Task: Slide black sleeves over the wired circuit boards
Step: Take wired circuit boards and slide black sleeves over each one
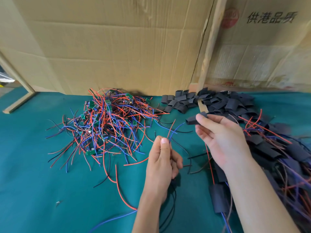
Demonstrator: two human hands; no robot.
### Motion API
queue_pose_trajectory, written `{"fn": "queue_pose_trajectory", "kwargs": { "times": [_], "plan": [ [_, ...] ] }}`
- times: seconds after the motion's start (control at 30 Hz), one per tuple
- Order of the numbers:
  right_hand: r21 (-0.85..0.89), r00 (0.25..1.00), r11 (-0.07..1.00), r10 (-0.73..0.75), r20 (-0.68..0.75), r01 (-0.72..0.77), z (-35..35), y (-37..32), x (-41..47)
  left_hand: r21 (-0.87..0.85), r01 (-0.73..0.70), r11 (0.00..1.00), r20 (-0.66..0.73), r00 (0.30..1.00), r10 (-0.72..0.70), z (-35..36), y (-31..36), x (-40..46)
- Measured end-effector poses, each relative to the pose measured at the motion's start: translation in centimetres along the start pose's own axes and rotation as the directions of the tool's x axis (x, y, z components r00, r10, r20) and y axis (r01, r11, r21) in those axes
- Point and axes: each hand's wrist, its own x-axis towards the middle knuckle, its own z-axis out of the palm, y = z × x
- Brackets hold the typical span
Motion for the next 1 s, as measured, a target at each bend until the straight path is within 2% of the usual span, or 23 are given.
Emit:
{"fn": "queue_pose_trajectory", "kwargs": {
  "times": [0.07, 0.27, 0.57, 0.73, 0.87, 1.0],
  "plan": [
    [0.039, 0.999, 0.998, 0.039, 0.020, -0.040, 0.5, 0.4, -0.1, 0.010, -0.002, 1.000, 0.008, 1.000, 0.002, 0.0, 0.0, 0.0],
    [0.042, 0.999, 0.998, 0.041, -0.013, -0.040, 0.9, 1.1, -0.2, 0.010, -0.014, 1.000, 0.033, 0.999, 0.013, -0.1, 0.1, -0.1],
    [0.084, 0.994, 0.994, 0.065, 0.086, -0.072, 0.2, 0.3, 0.1, 0.022, 0.022, 1.000, 0.083, 0.996, -0.024, 0.1, 0.6, -0.2],
    [-0.092, 0.967, 0.989, 0.133, 0.218, -0.116, -0.4, -0.1, 0.0, 0.023, 0.023, 0.999, 0.118, 0.993, -0.025, 0.1, 0.9, -0.3],
    [-0.280, 0.921, 0.957, 0.178, 0.347, -0.079, -0.2, 0.1, -0.4, 0.000, 0.069, 0.998, 0.085, 0.994, -0.069, 0.1, 0.8, -0.1],
    [-0.418, 0.879, 0.909, 0.208, 0.428, -0.012, 0.2, 0.8, -0.8, -0.120, 0.143, 0.982, 0.096, 0.987, -0.132, -0.3, 0.4, 0.2]
  ]
}}
